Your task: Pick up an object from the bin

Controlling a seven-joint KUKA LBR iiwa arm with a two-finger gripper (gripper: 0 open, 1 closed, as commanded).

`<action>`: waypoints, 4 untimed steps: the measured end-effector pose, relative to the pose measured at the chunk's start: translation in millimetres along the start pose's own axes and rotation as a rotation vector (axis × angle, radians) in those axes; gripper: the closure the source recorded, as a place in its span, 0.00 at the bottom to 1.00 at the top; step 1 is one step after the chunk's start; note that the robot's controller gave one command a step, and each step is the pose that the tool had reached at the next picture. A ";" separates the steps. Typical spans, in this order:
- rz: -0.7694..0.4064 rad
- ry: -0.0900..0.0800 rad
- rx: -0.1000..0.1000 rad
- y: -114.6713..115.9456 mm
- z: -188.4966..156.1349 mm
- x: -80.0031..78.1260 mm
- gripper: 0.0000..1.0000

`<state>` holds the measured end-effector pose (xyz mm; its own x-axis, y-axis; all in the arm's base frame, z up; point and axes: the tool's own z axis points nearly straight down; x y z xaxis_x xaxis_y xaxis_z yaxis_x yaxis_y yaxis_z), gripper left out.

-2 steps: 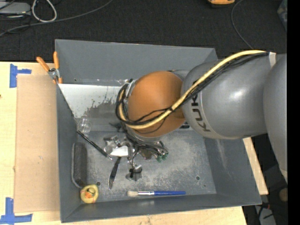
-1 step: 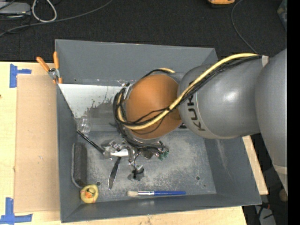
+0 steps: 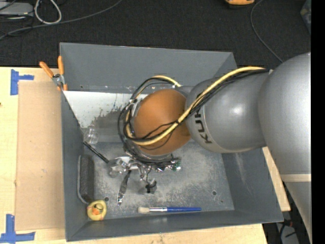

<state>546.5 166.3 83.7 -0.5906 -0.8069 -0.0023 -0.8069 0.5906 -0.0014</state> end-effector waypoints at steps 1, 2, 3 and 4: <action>-0.205 0.005 -0.010 4.9 14.0 -1.6 1.00; -0.204 0.005 -0.010 4.9 14.0 -1.6 1.00; -0.202 0.011 -0.017 6.9 -0.5 0.3 1.00; -0.201 0.011 -0.017 7.4 -45.7 -0.1 1.00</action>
Offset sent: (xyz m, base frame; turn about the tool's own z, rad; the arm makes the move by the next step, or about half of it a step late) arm 0.0000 0.0000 0.0000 0.0000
